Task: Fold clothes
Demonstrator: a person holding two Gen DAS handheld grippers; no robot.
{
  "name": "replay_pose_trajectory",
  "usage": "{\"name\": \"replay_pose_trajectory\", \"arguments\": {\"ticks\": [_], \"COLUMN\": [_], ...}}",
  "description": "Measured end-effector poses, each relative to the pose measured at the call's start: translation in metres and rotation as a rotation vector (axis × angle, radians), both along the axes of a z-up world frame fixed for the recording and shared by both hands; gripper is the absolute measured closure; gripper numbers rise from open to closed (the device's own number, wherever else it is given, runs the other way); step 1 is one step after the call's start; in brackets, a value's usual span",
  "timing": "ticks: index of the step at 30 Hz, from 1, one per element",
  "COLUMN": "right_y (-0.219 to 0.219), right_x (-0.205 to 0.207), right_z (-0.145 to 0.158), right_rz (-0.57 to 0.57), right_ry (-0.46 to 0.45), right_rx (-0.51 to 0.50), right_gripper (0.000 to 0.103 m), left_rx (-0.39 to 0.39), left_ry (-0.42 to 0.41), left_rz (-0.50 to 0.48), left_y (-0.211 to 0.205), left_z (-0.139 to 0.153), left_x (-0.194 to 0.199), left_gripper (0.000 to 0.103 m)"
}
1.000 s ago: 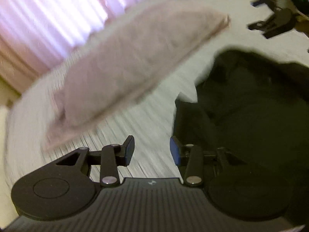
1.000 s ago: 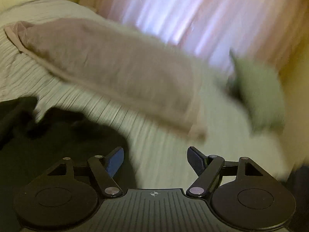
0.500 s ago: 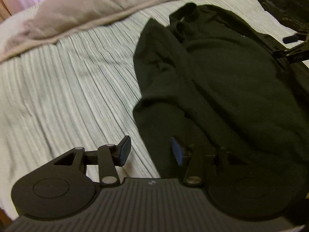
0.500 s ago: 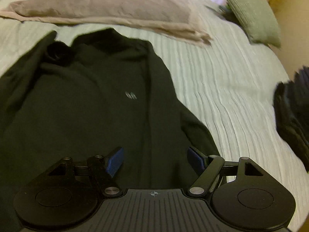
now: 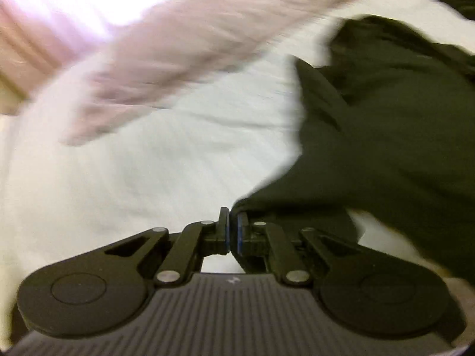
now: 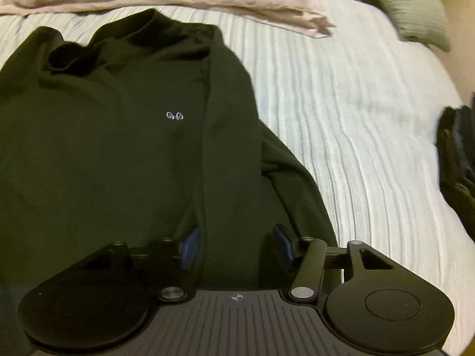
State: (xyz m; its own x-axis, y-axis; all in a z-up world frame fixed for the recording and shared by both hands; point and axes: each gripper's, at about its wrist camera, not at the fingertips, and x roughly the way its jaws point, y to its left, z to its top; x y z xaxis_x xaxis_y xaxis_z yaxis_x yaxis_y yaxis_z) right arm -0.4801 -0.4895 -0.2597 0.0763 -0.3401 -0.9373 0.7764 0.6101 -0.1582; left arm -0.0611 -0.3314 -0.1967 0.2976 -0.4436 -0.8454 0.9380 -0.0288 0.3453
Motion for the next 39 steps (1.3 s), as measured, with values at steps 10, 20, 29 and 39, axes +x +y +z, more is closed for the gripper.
{"name": "replay_pose_trajectory", "arguments": {"ticks": [10, 20, 29, 39], "right_y": [-0.107, -0.136, -0.151, -0.163], "right_x": [-0.072, -0.014, 0.099, 0.109], "right_z": [0.064, 0.063, 0.002, -0.006], "right_rz": [-0.079, 0.053, 0.428, 0.402], "right_ry": [0.166, -0.1, -0.277, -0.268], "right_rx": [-0.343, -0.3, -0.089, -0.08], "right_gripper": [0.101, 0.033, 0.034, 0.098], "left_rx": [0.125, -0.003, -0.008, 0.04], "left_ry": [-0.018, 0.107, 0.268, 0.314], "left_rz": [0.059, 0.021, -0.126, -0.19], "left_y": [-0.024, -0.077, -0.185, -0.234], "left_z": [-0.003, 0.021, -0.06, -0.121], "left_x": [-0.024, -0.05, -0.055, -0.069], "left_gripper": [0.086, 0.049, 0.049, 0.098]}}
